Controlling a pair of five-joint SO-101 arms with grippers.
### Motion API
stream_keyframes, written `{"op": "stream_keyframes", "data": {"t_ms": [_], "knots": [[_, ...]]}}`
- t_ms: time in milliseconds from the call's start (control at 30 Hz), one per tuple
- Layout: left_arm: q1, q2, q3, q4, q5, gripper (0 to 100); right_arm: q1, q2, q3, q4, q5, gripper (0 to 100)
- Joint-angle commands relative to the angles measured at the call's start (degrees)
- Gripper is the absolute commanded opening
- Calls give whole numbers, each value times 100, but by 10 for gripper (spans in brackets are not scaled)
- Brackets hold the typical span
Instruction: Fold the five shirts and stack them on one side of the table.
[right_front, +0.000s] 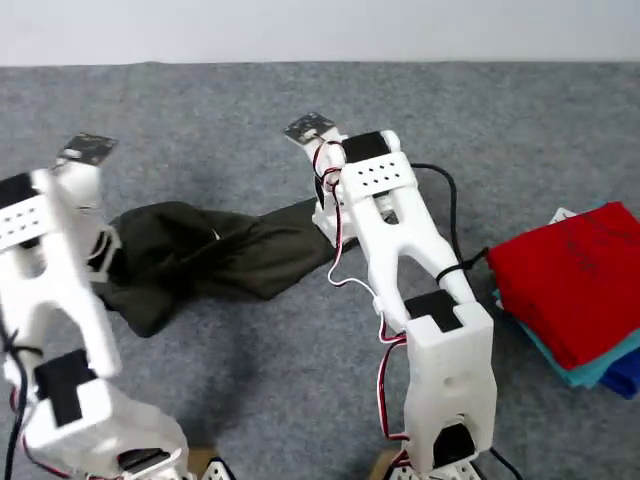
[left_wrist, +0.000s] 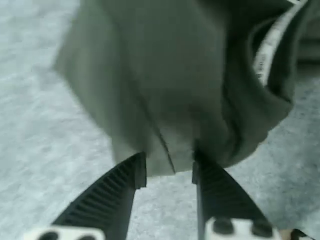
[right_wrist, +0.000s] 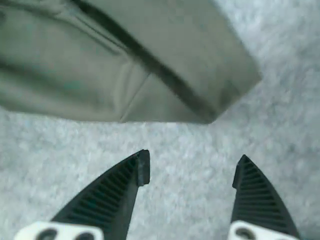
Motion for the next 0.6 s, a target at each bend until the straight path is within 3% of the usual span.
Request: {"op": "stream_keyframes", "data": {"t_ms": [0,200,300,433,567], "knots": [[404,281,4,-132,-53,163,136,-488,-299,365,53,275],[800,923,-4,-510,-35,158,479,-831,-299,734,53,275],[835,844,-4,-492,-62,109,681,-971,-299,919,53,275],[492,747,-13,-369,-325,24,1042,-1262,-290,1174,53,275],[-158,862,-13,0,-932,7,1481,-1578,-281,1182,53,275]]}}
